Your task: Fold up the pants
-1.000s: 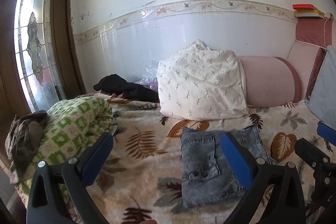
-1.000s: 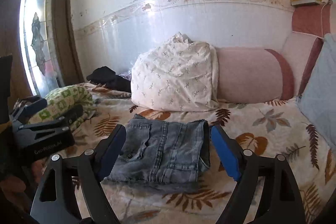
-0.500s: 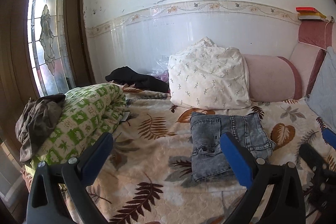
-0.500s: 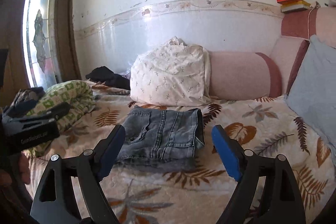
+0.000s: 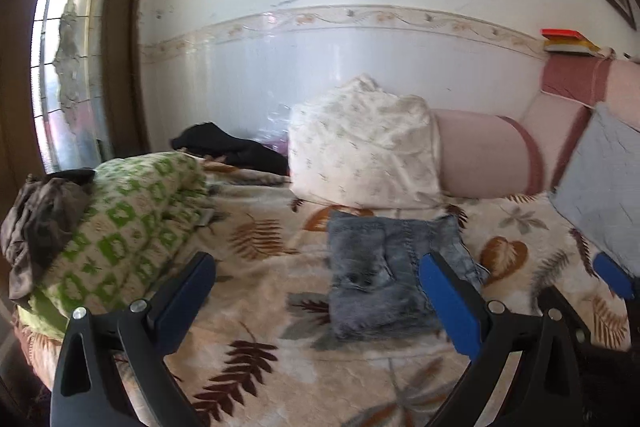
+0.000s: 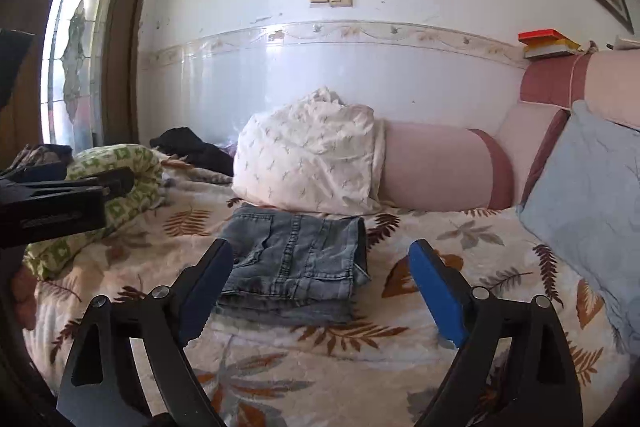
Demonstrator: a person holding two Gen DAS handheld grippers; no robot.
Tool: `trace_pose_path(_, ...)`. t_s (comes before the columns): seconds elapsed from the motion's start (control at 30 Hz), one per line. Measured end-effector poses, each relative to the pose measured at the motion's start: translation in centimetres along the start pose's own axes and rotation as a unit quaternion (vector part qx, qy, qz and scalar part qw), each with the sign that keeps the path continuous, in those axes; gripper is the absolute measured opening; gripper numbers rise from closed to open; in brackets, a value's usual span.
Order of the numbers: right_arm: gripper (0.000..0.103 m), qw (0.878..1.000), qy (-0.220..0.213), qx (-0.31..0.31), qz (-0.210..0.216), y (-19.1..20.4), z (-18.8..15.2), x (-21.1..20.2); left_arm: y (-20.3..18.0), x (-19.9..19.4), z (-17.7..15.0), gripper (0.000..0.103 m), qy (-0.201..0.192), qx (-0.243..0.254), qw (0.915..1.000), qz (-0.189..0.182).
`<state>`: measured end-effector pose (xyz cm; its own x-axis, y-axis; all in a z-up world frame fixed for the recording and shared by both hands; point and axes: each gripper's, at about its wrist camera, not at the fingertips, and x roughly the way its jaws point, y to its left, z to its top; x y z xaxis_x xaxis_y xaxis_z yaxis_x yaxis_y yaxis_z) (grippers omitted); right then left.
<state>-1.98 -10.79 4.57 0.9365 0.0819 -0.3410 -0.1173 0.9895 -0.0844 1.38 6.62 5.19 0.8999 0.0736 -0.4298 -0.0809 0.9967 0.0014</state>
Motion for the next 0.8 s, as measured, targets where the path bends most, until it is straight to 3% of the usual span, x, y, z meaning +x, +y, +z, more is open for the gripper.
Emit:
trace_pose_path(0.27, 0.09, 0.999, 0.018, 0.021, -0.041, -1.9, -0.2, 1.3, -1.6, 2.2, -2.0, 0.103, 0.058, 0.014, 0.9981, -0.018)
trace_pose_path(0.8, 0.09, 0.997, 0.051, -0.006, -0.052, -1.6, -0.9, 4.6, -2.6, 6.9, -4.4, 0.103, 0.105, 0.039, 0.9936, -0.011)
